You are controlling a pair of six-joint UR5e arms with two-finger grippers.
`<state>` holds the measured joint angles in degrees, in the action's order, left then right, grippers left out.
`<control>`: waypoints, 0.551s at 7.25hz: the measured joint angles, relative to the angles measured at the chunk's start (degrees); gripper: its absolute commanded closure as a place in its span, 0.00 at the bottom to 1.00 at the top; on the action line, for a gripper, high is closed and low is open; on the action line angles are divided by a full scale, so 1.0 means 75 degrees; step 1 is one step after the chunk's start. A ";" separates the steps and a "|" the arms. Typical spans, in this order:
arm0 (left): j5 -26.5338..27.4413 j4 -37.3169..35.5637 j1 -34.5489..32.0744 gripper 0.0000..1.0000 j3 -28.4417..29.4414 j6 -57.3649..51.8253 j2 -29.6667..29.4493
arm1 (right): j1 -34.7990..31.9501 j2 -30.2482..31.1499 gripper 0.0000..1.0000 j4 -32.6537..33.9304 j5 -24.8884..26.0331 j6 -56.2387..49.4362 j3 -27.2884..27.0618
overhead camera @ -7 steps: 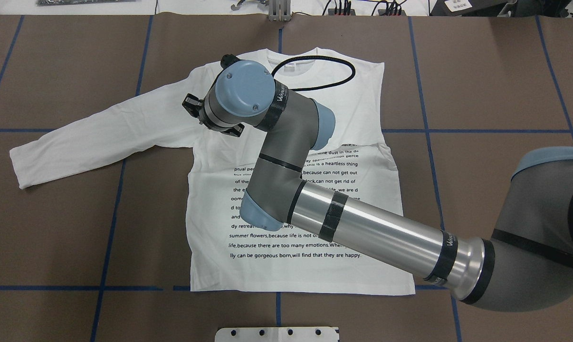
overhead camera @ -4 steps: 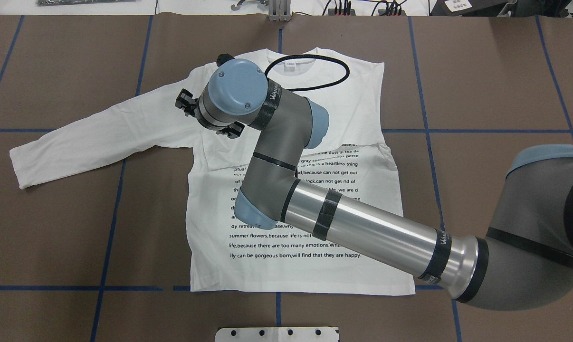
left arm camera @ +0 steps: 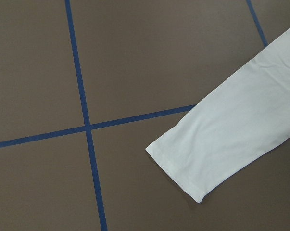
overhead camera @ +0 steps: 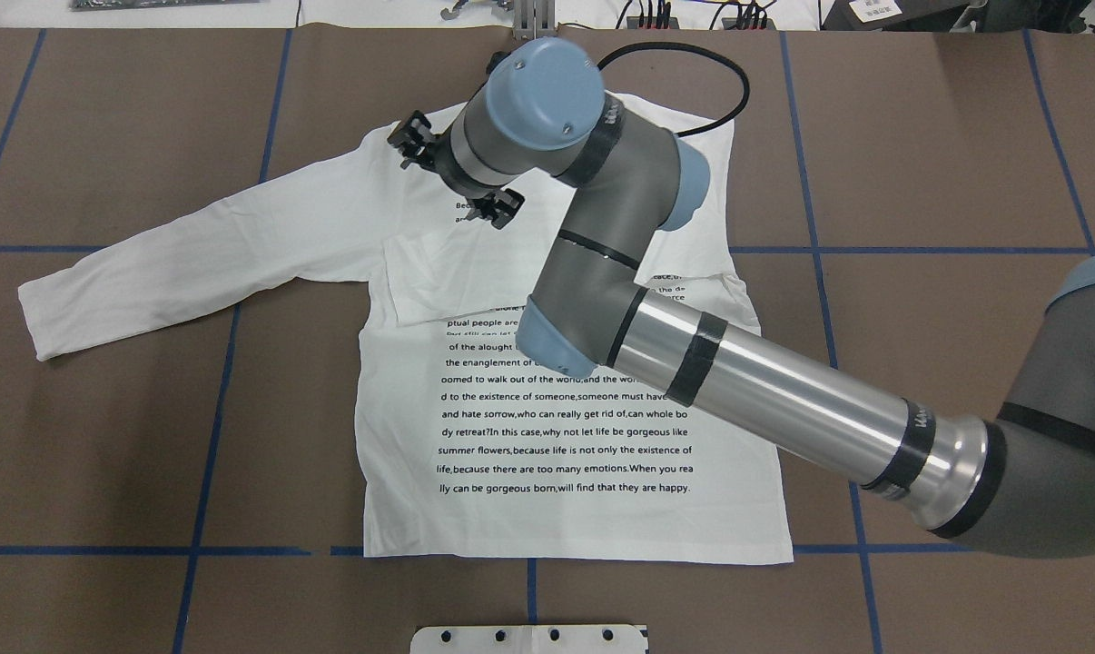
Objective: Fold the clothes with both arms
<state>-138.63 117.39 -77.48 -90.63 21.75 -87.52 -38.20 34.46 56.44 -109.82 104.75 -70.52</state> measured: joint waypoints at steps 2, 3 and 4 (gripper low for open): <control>-0.0004 0.0770 0.0694 0.08 0.0704 0.1162 -0.0413 | -0.0375 0.0647 0.01 -0.0032 -0.0619 -0.0017 -0.0456; 0.0004 0.1051 0.0885 0.08 0.1118 0.1465 -0.0676 | -0.0433 0.0827 0.01 -0.0041 -0.0688 -0.0029 -0.0531; 0.0013 0.1203 0.1064 0.10 0.1520 0.1659 -0.0943 | -0.0442 0.0959 0.01 -0.0052 -0.0694 -0.0045 -0.0563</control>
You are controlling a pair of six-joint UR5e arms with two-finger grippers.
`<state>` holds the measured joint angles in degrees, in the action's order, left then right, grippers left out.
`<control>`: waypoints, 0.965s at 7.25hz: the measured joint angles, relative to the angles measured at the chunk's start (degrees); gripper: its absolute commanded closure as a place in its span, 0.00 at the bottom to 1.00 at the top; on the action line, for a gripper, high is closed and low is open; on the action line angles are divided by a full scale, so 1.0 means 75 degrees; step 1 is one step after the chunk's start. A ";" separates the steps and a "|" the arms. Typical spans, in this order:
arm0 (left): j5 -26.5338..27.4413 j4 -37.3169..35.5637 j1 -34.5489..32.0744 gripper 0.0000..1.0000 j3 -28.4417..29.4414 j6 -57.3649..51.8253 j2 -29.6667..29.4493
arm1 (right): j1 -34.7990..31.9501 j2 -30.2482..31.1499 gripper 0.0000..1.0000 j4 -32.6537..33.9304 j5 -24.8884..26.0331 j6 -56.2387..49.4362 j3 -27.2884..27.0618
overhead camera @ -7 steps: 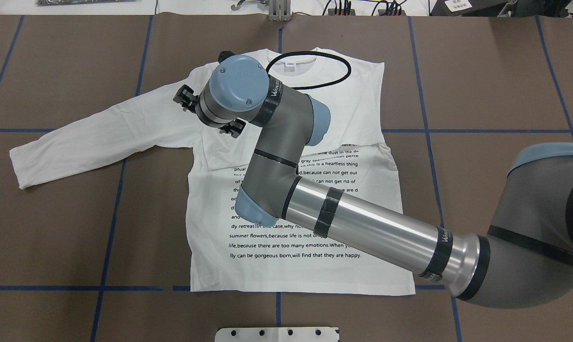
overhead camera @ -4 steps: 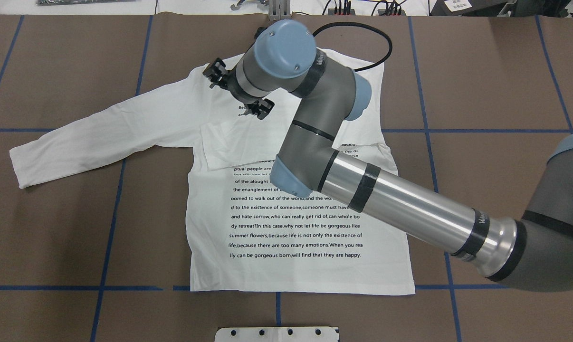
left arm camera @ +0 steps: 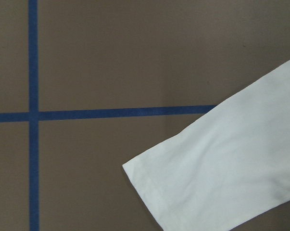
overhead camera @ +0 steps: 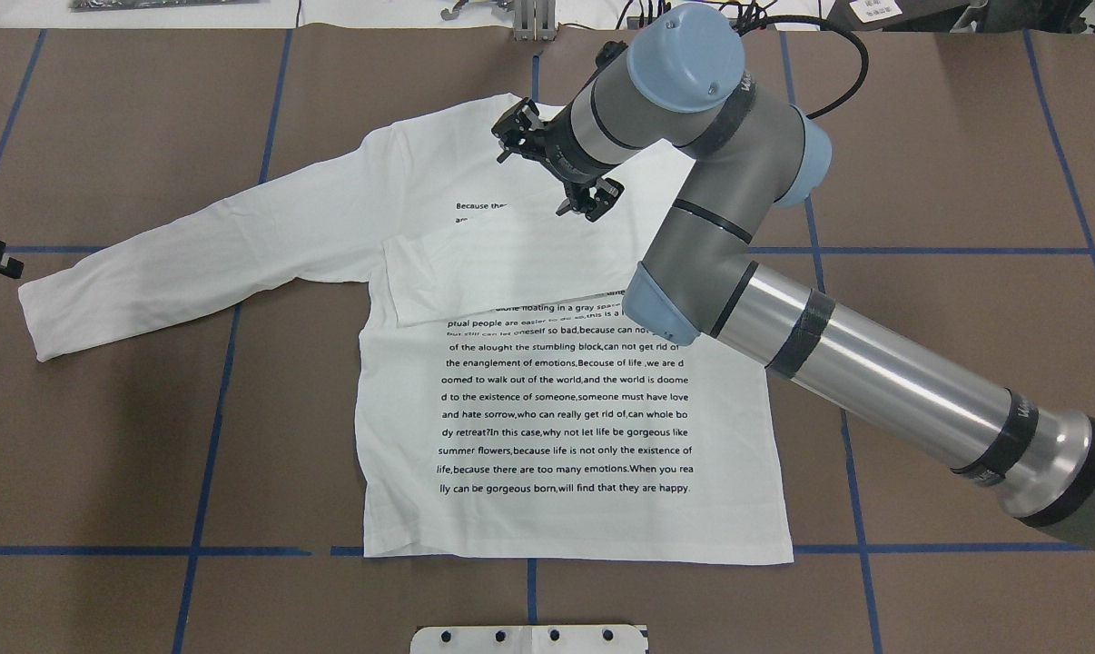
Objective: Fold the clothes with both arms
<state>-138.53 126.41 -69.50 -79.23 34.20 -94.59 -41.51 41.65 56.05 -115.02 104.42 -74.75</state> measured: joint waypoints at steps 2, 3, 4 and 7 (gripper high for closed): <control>0.0014 0.0294 0.0238 0.11 0.0688 0.0115 -0.0329 | -0.0001 0.0101 0.01 -0.0003 0.0004 -0.0011 -0.0038; 0.0020 0.0385 0.0291 0.13 0.0918 0.0130 -0.0413 | 0.0001 0.0119 0.01 -0.0004 0.0007 -0.0012 -0.0043; 0.0023 0.0420 0.0339 0.15 0.1029 0.0136 -0.0449 | 0.0007 0.0130 0.01 0.0000 0.0010 -0.0012 -0.0046; 0.0191 0.0430 0.0413 0.23 0.1174 0.0140 -0.0466 | 0.0031 0.0170 0.01 -0.0005 0.0040 -0.0012 -0.0043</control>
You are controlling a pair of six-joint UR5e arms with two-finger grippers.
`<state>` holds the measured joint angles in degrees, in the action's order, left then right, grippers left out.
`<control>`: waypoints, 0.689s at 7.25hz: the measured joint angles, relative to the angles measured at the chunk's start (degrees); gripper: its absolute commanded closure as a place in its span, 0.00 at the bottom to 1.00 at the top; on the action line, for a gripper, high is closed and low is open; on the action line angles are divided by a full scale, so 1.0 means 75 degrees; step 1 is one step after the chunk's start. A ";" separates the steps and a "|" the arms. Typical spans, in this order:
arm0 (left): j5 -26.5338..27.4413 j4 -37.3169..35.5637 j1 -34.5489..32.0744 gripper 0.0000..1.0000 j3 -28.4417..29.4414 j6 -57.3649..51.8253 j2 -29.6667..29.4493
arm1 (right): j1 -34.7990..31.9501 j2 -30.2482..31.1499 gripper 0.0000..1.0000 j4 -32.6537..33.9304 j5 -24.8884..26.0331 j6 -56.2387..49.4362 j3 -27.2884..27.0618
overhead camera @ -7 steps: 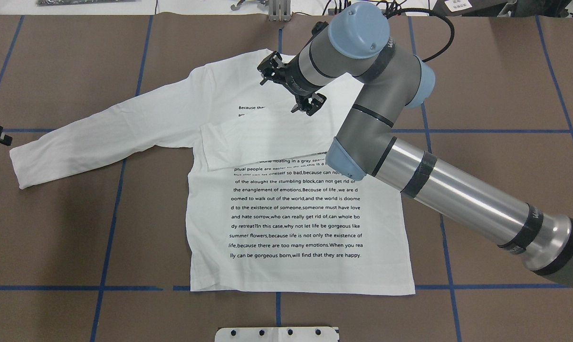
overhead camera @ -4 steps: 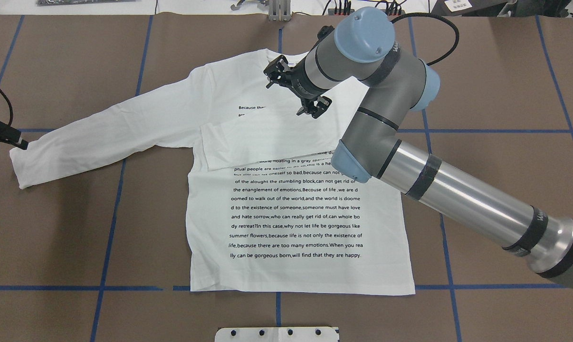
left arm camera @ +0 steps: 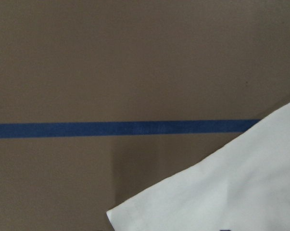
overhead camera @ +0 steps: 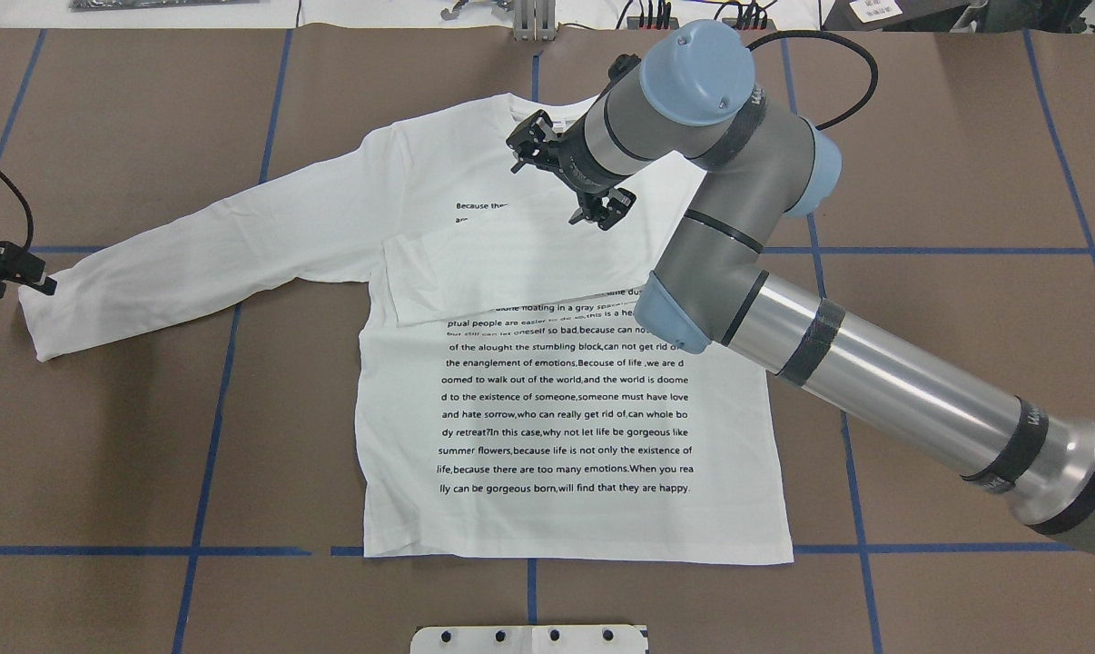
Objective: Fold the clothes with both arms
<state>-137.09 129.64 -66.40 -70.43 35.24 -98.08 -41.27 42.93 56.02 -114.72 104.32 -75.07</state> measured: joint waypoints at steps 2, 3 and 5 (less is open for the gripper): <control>0.0037 -0.0003 0.0028 0.26 0.0025 0.0000 0.0000 | 0.0006 0.0025 0.01 -0.0004 0.0003 0.0000 -0.0008; 0.0042 -0.0005 0.0052 0.26 0.0051 0.0000 -0.0004 | 0.0006 0.0028 0.01 -0.0004 0.0003 0.0000 -0.0009; 0.0048 -0.0001 0.0110 0.43 0.0101 0.0000 -0.0010 | 0.0007 0.0029 0.01 0.0001 0.0004 0.0003 -0.0010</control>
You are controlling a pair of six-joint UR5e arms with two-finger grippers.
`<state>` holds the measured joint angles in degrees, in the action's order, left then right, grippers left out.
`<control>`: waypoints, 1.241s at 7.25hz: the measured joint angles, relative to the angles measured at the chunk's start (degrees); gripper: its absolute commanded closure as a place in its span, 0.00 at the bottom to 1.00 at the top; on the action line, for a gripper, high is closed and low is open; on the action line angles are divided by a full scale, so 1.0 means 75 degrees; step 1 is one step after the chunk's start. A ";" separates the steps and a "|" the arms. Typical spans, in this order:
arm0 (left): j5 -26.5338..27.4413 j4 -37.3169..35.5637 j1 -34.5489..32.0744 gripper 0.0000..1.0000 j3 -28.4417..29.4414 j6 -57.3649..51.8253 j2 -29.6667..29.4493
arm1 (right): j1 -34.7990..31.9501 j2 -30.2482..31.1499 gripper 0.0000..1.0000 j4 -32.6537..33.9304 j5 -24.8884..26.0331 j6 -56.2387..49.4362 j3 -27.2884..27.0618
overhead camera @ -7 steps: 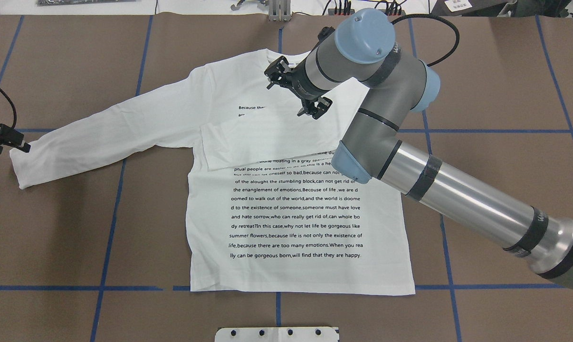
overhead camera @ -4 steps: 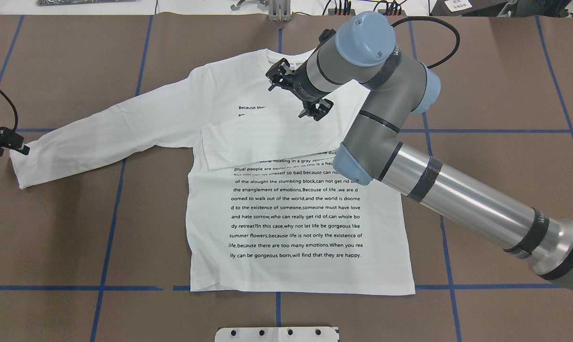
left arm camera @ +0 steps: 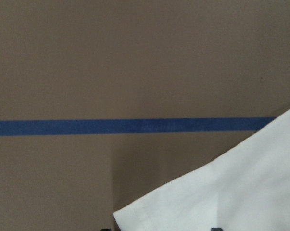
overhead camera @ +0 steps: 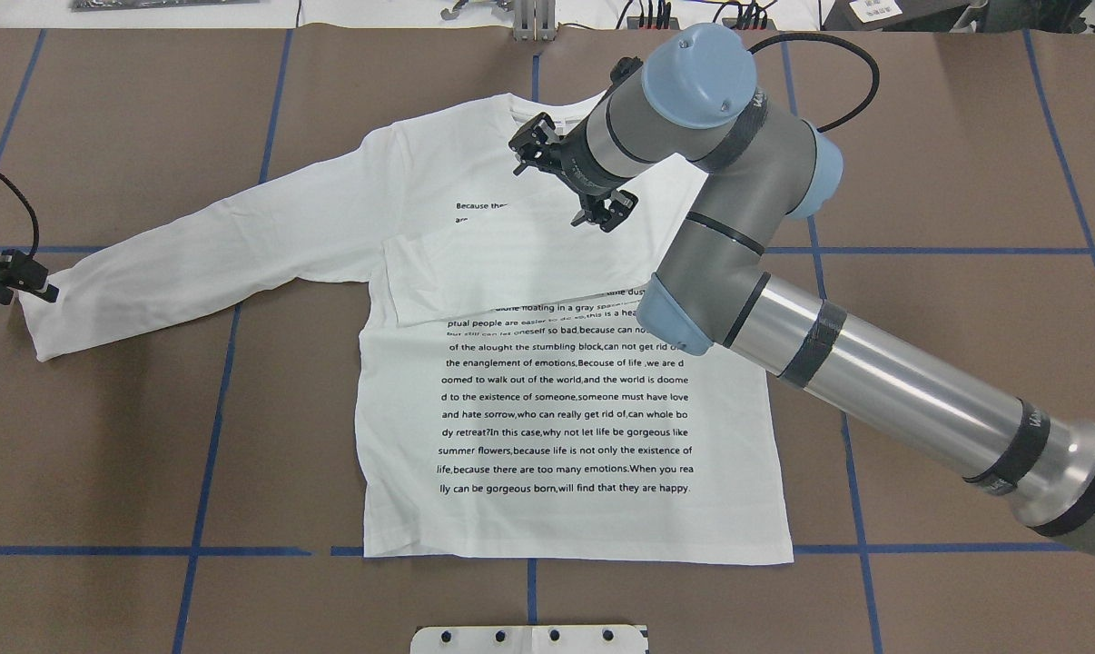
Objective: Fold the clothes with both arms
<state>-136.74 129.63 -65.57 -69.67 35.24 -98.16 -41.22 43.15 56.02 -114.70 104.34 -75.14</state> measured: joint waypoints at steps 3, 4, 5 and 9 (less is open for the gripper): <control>0.0076 0.0009 0.0021 1.00 0.0002 0.0003 0.0004 | 0.0000 0.0001 0.01 -0.0004 0.0000 0.0009 0.0000; 0.0209 0.0011 0.0023 1.00 -0.0009 0.0005 0.0008 | 0.0000 0.0000 0.01 -0.0005 0.0000 0.0009 0.0000; 0.0300 0.0012 0.0023 1.00 -0.0035 0.0013 -0.0004 | 0.0000 0.0000 0.01 -0.0005 0.0000 0.0009 0.0000; 0.0211 -0.0138 0.0060 1.00 -0.1410 0.1319 -0.0198 | -0.0119 0.0363 0.01 0.0008 -0.0060 -0.0028 -0.0521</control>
<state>-135.15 128.59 -65.12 -80.25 45.13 -99.65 -42.11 45.87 56.08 -115.14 104.13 -79.06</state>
